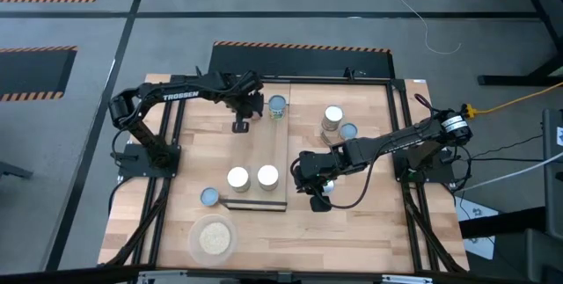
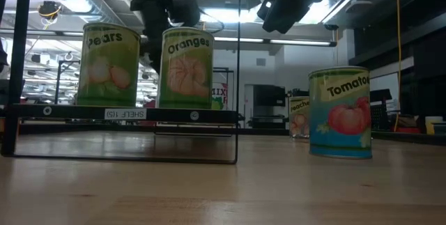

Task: Pick and place cans onto a shelf
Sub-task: Put the small canned oranges on the shelf

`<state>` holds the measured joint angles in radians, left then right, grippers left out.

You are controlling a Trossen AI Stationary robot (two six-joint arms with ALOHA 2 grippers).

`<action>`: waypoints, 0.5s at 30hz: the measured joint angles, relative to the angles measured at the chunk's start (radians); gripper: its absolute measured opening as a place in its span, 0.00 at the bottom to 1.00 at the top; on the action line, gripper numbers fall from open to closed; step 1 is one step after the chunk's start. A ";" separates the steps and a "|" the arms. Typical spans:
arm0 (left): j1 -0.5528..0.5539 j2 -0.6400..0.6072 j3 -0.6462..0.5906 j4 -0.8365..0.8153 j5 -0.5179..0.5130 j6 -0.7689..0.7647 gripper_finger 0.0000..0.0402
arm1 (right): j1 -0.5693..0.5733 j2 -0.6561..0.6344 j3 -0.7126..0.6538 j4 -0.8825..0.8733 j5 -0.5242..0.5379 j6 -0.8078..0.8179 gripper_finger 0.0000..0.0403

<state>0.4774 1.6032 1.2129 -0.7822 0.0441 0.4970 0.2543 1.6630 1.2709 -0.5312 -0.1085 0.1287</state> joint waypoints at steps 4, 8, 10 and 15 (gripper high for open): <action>0.000 0.000 0.000 0.053 -0.001 -0.160 0.00 | 0.000 0.000 0.000 0.000 0.000 0.000 0.13; 0.000 0.000 0.000 0.090 -0.050 -0.358 0.01 | 0.000 0.000 0.000 0.000 0.000 0.000 0.13; 0.000 0.000 0.000 0.098 -0.088 -0.453 0.01 | 0.000 0.000 0.000 0.000 0.000 0.000 0.13; 0.000 0.000 0.000 0.097 -0.127 -0.511 0.00 | 0.000 0.000 0.000 0.000 0.000 0.000 0.13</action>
<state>0.4774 1.6032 1.2129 -0.6849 -0.0834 -0.0141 0.2543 1.6630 1.2709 -0.5308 -0.1085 0.1291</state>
